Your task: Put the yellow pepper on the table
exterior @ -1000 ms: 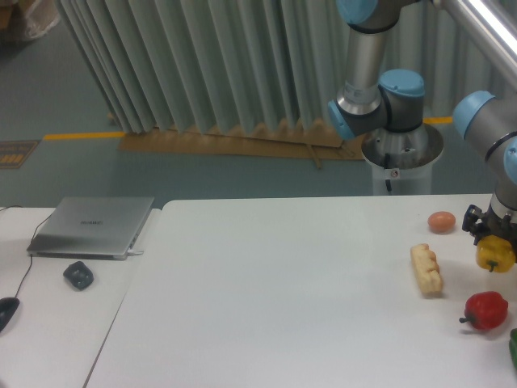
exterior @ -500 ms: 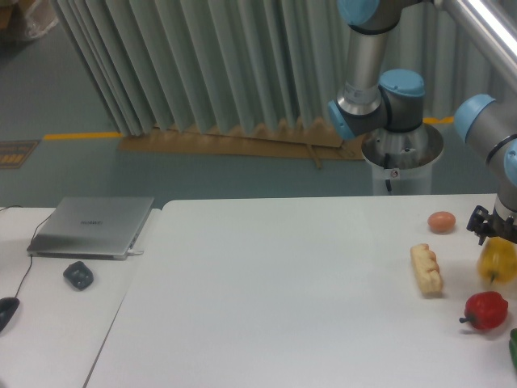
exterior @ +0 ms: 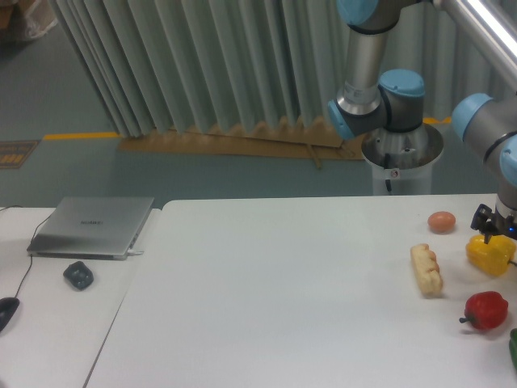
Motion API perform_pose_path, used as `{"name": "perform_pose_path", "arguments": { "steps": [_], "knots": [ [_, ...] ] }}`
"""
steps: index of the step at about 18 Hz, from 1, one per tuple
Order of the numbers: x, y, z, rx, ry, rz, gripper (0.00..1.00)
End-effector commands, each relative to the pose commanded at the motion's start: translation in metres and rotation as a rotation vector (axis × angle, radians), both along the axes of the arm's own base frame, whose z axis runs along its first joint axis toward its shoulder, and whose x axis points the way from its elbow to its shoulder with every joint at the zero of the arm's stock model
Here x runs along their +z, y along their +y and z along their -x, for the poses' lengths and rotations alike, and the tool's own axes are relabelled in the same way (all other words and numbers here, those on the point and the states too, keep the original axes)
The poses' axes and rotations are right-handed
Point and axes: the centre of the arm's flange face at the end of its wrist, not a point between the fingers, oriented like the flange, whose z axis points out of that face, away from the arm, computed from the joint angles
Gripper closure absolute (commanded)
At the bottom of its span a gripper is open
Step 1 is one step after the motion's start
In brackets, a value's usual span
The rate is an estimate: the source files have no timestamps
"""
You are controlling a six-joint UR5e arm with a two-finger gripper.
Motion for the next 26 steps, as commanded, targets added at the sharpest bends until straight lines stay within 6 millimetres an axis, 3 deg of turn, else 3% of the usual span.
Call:
{"name": "perform_pose_path", "arguments": {
  "steps": [3,6,13,21,26],
  "knots": [
    [0.020,-0.004,0.002,-0.077,0.024,-0.025,0.00],
    [0.024,-0.013,-0.021,-0.129,-0.030,-0.014,0.00],
    [0.072,-0.034,-0.068,-0.139,-0.144,-0.077,0.00],
    [0.063,-0.035,-0.081,-0.116,-0.233,-0.080,0.00],
    [0.074,-0.031,-0.090,-0.126,-0.228,-0.118,0.00]
  ]
}}
